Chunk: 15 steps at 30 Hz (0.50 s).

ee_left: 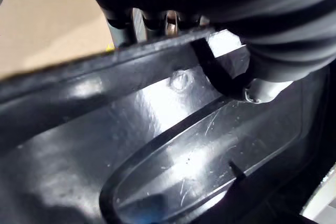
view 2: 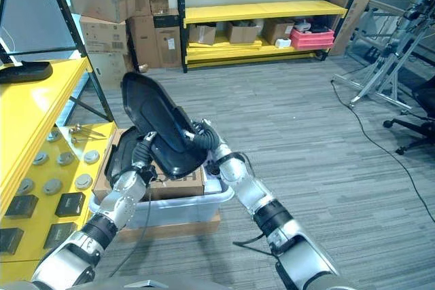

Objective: Move parts from the plastic box to the shelf.

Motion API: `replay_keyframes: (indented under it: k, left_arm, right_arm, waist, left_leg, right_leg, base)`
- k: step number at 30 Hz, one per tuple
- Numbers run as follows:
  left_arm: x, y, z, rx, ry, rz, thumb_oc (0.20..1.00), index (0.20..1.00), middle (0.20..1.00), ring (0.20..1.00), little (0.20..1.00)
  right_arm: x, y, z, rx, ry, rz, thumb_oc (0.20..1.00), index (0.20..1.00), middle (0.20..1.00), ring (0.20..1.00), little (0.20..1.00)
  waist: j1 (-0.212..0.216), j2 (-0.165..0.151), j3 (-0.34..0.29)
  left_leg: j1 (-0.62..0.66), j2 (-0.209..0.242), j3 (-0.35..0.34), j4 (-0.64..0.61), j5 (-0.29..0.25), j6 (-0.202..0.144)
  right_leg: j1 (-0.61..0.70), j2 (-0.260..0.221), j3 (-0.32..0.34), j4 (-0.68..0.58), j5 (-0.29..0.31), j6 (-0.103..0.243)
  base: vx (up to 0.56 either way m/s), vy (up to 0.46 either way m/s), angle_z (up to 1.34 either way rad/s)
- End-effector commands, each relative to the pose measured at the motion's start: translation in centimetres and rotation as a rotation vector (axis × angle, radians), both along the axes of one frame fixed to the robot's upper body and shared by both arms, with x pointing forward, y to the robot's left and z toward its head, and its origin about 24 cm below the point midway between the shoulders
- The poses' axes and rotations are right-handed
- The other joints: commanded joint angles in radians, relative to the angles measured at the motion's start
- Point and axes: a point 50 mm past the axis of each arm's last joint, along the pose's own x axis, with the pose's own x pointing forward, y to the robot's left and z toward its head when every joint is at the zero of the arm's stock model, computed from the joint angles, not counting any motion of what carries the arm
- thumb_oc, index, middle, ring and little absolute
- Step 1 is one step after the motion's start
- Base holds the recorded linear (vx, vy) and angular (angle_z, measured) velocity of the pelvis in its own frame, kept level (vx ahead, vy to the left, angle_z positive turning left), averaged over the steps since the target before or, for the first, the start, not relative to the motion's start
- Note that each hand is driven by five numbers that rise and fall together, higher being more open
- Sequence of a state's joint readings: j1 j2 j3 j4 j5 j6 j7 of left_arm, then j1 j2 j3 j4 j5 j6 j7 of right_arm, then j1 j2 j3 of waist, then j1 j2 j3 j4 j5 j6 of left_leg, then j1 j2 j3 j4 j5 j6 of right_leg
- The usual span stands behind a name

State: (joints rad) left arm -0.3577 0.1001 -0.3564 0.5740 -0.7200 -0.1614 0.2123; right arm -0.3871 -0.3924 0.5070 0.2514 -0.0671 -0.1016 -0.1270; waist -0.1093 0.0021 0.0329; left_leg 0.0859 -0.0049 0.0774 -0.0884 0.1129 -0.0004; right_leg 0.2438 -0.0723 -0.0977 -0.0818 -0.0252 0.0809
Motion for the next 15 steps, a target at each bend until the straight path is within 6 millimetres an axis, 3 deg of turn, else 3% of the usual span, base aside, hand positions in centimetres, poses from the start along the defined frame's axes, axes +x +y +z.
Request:
replay_keyframes:
  k: [1, 4, 7, 8, 9, 12, 13, 15]
  left_arm:
    - [2.9, 2.0, 5.5, 0.014, -0.264, 0.108, 0.200, 0.200, 0.200, 0.200, 0.200]
    - [2.1, 5.2, 5.3, 0.054, -0.277, 0.218, 0.200, 0.200, 0.200, 0.200, 0.200]
    - [1.0, 8.6, 5.0, 0.184, -0.286, 0.312, 0.200, 0.200, 0.200, 0.200, 0.200]
    - [0.1, 10.7, 5.4, 0.233, -0.313, 0.390, 0.200, 0.200, 0.200, 0.200, 0.200]
    - [0.1, 10.7, 5.4, 0.234, -0.312, 0.390, 0.200, 0.200, 0.200, 0.200, 0.200]
    - [-1.2, 13.0, 6.9, 0.294, -0.396, 0.484, 0.200, 0.200, 0.200, 0.200, 0.200]
    - [-2.0, 14.0, 7.5, 0.338, -0.436, 0.502, 0.200, 0.200, 0.200, 0.200, 0.200]
    - [-2.2, 13.9, 7.9, 0.352, -0.463, 0.488, 0.200, 0.200, 0.200, 0.200, 0.200]
  right_arm:
    - [-0.6, 0.0, 2.1, 0.195, -0.085, 0.022, 1.000, 1.000, 1.000, 1.000, 1.000]
    - [-1.8, -3.2, -0.3, 0.323, 0.007, -0.129, 1.000, 1.000, 1.000, 1.000, 1.000]
    - [-4.3, -7.3, -4.9, 0.367, 0.164, -0.328, 1.000, 1.000, 1.000, 1.000, 1.000]
    - [-6.4, -9.9, -7.7, 0.330, 0.257, -0.460, 1.000, 1.000, 1.000, 1.000, 1.000]
    - [-6.4, -9.9, -7.7, 0.329, 0.258, -0.460, 1.000, 1.000, 1.000, 1.000, 1.000]
    - [-9.7, -13.4, -12.0, 0.204, 0.428, -0.631, 1.000, 1.000, 1.000, 1.000, 1.000]
    - [-11.9, -15.2, -14.7, 0.065, 0.563, -0.711, 1.000, 1.000, 1.000, 1.000, 1.000]
    - [-12.9, -15.8, -15.8, 0.029, 0.621, -0.757, 1.000, 1.000, 1.000, 1.000, 1.000]
  waist:
    - [0.043, 0.012, -0.008]
    - [0.041, 0.024, 0.009]
    - [0.033, 0.035, 0.027]
    - [0.029, 0.040, 0.032]
    - [0.028, 0.040, 0.031]
    - [0.038, 0.043, 0.043]
    - [0.058, 0.042, 0.053]
    - [0.067, 0.041, 0.061]
  left_leg:
    - [0.087, 0.117, -0.029, 0.014, -0.088, -0.109]
    - [0.062, 0.122, -0.043, 0.024, -0.074, -0.116]
    - [0.053, 0.126, -0.058, 0.032, -0.070, -0.122]
    - [0.049, 0.129, -0.069, 0.023, -0.064, -0.125]
    - [0.049, 0.129, -0.070, 0.023, -0.064, -0.126]
    - [0.040, 0.125, -0.087, 0.016, -0.061, -0.124]
    - [0.023, 0.116, -0.096, 0.020, -0.053, -0.126]
    - [0.003, 0.107, -0.102, 0.025, -0.044, -0.131]
  right_leg:
    - [-0.075, -0.043, -0.020, 0.067, -0.008, 0.044]
    - [-0.086, -0.036, -0.025, 0.073, -0.008, 0.035]
    - [-0.089, -0.029, -0.031, 0.081, -0.018, 0.027]
    - [-0.092, -0.026, -0.037, 0.082, -0.020, 0.025]
    - [-0.091, -0.025, -0.038, 0.082, -0.021, 0.025]
    - [-0.104, -0.028, -0.041, 0.086, -0.020, 0.025]
    - [-0.108, -0.036, -0.052, 0.082, -0.014, 0.026]
    - [-0.105, -0.044, -0.078, 0.075, -0.009, 0.030]
  base:
    - [-0.02, -0.057, 0.03]
    - [-0.04, -0.057, 0.13]
    - [-0.02, -0.044, 0.17]
    - [0.00, -0.039, 0.12]
    - [0.02, -0.037, 0.16]
    - [0.00, -0.011, 0.13]
    - [0.00, 0.000, 0.00]
    - [-0.03, 0.023, 0.15]
